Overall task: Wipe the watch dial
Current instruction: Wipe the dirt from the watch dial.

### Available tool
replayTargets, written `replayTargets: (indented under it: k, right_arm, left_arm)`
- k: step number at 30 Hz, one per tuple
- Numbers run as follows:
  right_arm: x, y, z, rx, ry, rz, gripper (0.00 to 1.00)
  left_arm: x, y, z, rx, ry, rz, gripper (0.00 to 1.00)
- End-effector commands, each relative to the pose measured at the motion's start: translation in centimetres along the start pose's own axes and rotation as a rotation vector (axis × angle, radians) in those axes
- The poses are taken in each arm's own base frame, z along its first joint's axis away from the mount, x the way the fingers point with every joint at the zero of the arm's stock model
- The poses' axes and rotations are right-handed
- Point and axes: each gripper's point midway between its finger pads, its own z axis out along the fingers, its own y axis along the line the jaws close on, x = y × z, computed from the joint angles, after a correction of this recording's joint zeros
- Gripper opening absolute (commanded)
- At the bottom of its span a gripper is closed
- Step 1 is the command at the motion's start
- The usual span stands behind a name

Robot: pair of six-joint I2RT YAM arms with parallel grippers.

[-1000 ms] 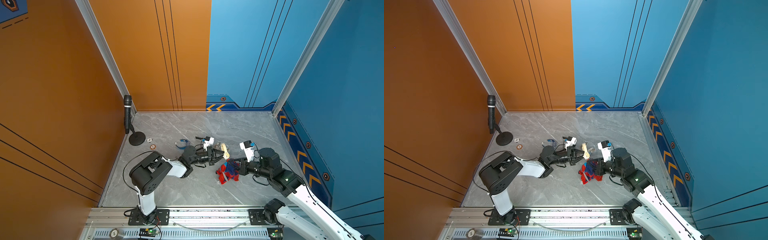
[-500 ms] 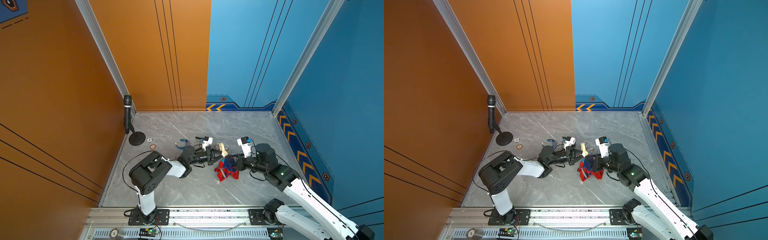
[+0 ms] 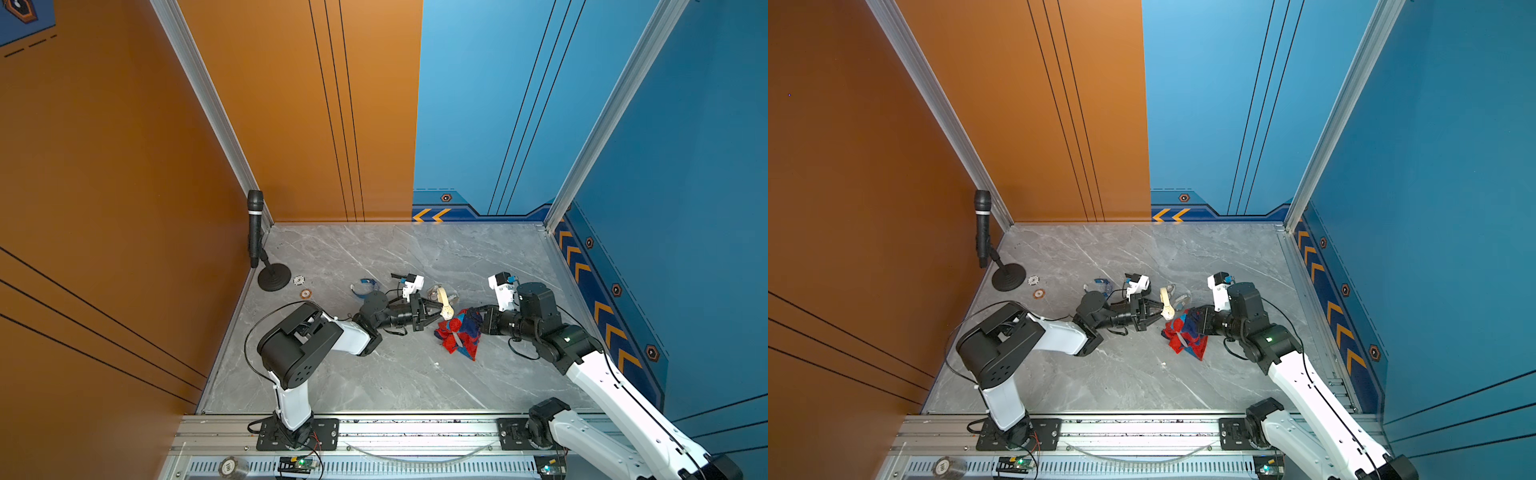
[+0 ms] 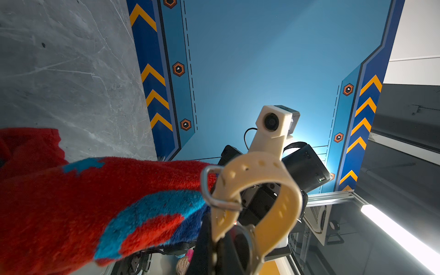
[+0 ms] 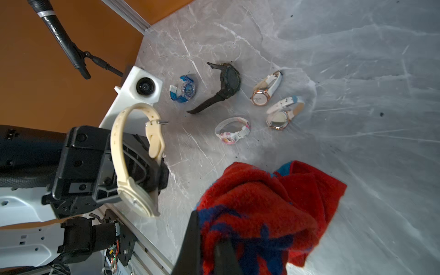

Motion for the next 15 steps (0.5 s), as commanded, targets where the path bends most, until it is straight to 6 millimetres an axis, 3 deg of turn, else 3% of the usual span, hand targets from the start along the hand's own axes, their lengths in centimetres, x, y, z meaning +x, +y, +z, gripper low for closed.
replayTargets:
  k: [1, 7, 15]
  right_arm:
    - [-1.0, 2.2, -2.0, -0.064, -0.032, -0.048, 0.00]
    - [-0.4, 6.1, -2.5, -0.179, -0.002, -0.116, 0.00]
    - [-0.7, 7.5, -1.0, -0.208, 0.011, -0.130, 0.00]
  left_arm:
    - [0.1, -1.2, -0.4, 0.031, 0.017, 0.065, 0.00]
    - [-0.3, -1.0, -0.5, 0.028, 0.012, 0.063, 0.00]
    - [-0.2, -1.1, -0.5, 0.028, 0.017, 0.064, 0.00]
